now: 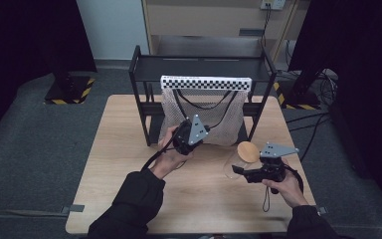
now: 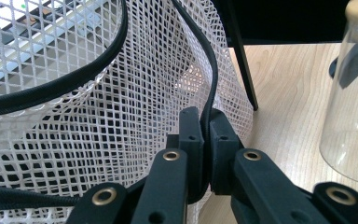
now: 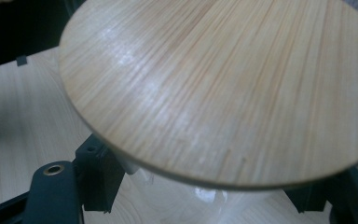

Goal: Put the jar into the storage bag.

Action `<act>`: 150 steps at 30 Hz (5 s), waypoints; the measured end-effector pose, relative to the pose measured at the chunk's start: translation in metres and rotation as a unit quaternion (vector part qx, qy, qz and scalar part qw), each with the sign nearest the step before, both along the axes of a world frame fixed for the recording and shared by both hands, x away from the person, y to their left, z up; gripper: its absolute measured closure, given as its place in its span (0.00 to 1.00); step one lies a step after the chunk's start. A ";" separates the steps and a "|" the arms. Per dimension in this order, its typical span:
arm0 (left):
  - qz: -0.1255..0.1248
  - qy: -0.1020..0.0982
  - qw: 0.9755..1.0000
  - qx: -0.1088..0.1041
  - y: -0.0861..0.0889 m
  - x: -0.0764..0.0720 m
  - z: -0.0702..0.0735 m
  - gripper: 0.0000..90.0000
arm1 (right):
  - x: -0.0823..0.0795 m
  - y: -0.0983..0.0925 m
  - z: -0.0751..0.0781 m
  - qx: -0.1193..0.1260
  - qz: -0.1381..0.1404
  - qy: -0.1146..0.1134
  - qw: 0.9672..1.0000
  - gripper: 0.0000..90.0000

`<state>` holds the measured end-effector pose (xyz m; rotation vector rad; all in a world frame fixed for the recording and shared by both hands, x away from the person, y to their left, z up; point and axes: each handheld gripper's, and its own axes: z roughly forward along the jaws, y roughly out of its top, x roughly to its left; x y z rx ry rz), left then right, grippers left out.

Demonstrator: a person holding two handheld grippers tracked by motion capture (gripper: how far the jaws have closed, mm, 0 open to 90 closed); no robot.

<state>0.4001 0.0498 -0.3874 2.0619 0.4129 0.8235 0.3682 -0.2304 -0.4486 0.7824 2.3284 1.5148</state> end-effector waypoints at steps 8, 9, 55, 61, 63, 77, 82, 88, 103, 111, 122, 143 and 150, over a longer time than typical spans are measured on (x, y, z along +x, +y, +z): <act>0.001 0.001 1.000 0.003 0.001 0.001 -0.001 0.96 | -0.002 0.003 0.025 0.029 0.008 -0.025 0.999 0.29; 0.001 0.001 1.000 0.003 0.001 0.001 -0.001 0.96 | -0.002 0.004 0.027 0.031 0.008 -0.026 0.999 0.29; 0.001 0.003 1.000 0.006 0.000 0.002 -0.004 0.95 | 0.019 0.017 0.109 0.117 -0.007 -0.095 0.989 0.29; 0.001 0.002 1.000 0.005 -0.001 0.002 -0.004 0.95 | 0.024 0.022 0.116 0.125 -0.011 -0.097 0.987 0.29; 0.001 0.002 1.000 0.005 -0.001 0.002 -0.004 0.95 | 0.026 0.024 0.118 0.126 -0.012 -0.098 0.987 0.29; 0.000 -0.004 1.000 0.010 -0.002 0.000 -0.003 0.96 | 0.037 0.037 0.133 0.138 -0.021 -0.105 0.985 0.29; -0.002 -0.007 1.000 0.011 -0.001 -0.001 -0.002 0.96 | 0.041 0.043 0.133 0.140 -0.023 -0.102 0.985 0.29; 0.001 -0.014 1.000 0.010 -0.001 -0.002 0.000 0.97 | 0.046 0.051 0.131 0.145 -0.027 -0.094 0.985 0.29; -0.007 -0.013 1.000 0.003 -0.002 -0.006 0.004 0.98 | 0.062 0.075 0.119 0.133 -0.047 -0.077 0.987 0.29; -0.008 -0.015 1.000 0.001 -0.001 -0.007 0.005 0.98 | 0.071 0.083 0.106 0.092 -0.069 -0.065 0.991 0.29; -0.012 -0.021 1.000 0.000 -0.004 -0.009 0.006 0.98 | 0.072 0.092 0.099 0.011 -0.099 -0.080 0.992 0.28; -0.004 -0.022 1.000 0.001 -0.004 -0.007 0.002 0.98 | 0.075 0.083 0.095 0.063 -0.121 -0.055 0.989 0.34; -0.006 -0.004 1.000 -0.011 -0.002 -0.003 0.000 0.89 | 0.068 0.077 0.104 0.105 -0.129 -0.077 0.983 0.29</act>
